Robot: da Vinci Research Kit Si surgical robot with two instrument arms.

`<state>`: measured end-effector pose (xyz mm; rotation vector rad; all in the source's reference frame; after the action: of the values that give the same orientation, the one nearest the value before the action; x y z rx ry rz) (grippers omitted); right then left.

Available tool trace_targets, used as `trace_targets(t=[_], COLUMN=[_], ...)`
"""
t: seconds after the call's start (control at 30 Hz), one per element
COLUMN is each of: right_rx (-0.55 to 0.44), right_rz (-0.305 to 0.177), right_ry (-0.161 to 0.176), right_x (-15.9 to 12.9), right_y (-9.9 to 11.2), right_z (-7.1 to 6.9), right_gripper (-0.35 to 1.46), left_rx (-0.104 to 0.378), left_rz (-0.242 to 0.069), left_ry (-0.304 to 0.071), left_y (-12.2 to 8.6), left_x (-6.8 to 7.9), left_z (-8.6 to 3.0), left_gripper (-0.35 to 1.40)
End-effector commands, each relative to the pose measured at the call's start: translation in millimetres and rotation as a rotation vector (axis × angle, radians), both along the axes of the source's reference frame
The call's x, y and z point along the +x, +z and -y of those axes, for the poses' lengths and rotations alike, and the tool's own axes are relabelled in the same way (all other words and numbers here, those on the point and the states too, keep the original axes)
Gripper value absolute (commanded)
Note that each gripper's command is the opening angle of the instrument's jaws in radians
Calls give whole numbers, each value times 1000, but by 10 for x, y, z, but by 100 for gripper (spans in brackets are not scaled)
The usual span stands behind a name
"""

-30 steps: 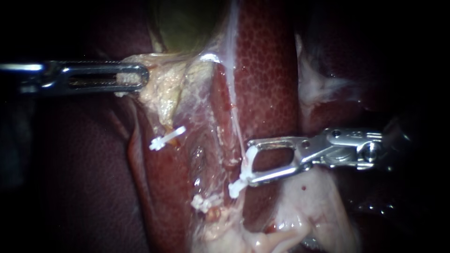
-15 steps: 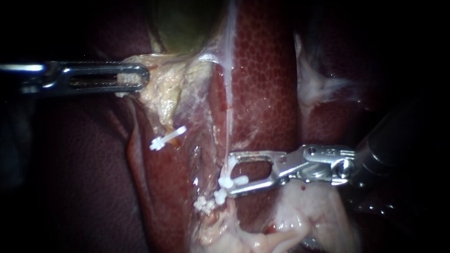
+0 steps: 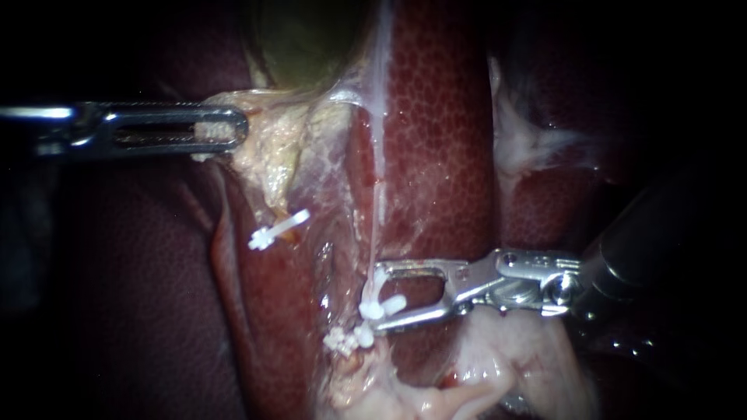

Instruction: Going back second clip right tube

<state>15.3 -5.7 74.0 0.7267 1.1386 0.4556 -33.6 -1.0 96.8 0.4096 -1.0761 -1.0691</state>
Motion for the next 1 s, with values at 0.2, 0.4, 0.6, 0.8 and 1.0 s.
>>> trace_targets(t=[0.2, 0.4, 0.6, 0.8, 1.0], right_rx=[9, 14, 19, 29, 37], right_rz=[7, 14, 24, 38, 37], right_ry=[-23, -36, -61, -74, -84], right_x=[1, -1, -4, -9, -10], right_y=[5, 5, 5, 3, 2], right_z=[8, 11, 17, 20, 21], right_gripper=[60, 60, 59, 58, 58], left_rx=[0, 0, -1, -1, -1], left_rz=[0, 0, -1, -1, -1], left_ry=[0, 0, 0, 0, 0], left_y=[0, 1, 1, 1, 1], left_x=[0, 0, 0, 0, 0], left_z=[0, 1, 1, 1, 1], left_gripper=[-35, -35, -35, -35, -35])
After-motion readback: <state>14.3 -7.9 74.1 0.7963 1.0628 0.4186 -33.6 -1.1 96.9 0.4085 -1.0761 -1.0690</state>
